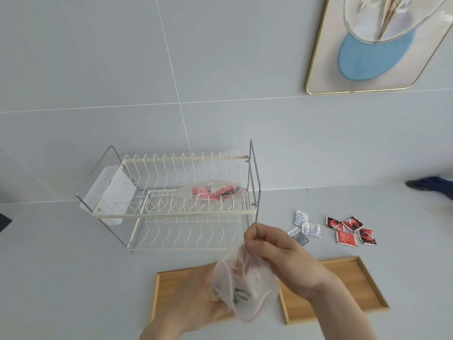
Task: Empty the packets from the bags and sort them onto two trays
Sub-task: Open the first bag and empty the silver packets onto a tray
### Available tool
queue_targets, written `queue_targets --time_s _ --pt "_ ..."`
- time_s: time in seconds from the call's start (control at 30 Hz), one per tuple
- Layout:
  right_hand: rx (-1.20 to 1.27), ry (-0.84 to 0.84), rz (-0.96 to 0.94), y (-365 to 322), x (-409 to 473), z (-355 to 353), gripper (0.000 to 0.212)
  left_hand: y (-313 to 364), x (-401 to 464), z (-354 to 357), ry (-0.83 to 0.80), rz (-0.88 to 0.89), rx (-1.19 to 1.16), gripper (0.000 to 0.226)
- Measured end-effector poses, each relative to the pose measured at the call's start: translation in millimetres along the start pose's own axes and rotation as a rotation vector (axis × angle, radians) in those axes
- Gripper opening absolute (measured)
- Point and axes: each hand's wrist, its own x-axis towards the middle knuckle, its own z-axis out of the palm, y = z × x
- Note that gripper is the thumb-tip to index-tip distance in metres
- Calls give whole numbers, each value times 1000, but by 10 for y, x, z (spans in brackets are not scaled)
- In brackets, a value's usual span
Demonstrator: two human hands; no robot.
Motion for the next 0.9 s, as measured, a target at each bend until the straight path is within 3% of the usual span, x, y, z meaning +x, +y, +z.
queue_targets --time_s 0.07,0.2,0.27,0.37,0.47,0.53,0.6,0.7,0.8,0.9 --pt "143 60 -41 86 -10 -103 14 52 -54 54 40 -40 -145 23" --pt "234 328 27 619 -113 -300 85 54 -76 132 215 -311 -632 18" --pt "205 279 136 953 -204 -252 94 55 -94 214 272 -408 -829 20" --pt "176 192 239 1291 -270 -3 75 28 -86 328 345 -457 -971 14" --pt "275 369 198 1485 -171 180 38 -2 -117 430 343 -459 -1005 24" --pt "299 490 205 1561 -94 213 24 -87 -154 467 389 -499 -1041 27" --pt "209 549 209 1575 -46 191 18 -165 -207 404 489 -558 -1039 35" --pt "-70 594 195 1541 13 108 14 -336 -296 239 684 -624 -1034 65" --pt "-351 580 159 1508 76 45 17 -564 -339 118 782 -588 -724 82" --pt "-649 504 117 1487 155 36 20 -747 -288 64 584 -395 -236 87"
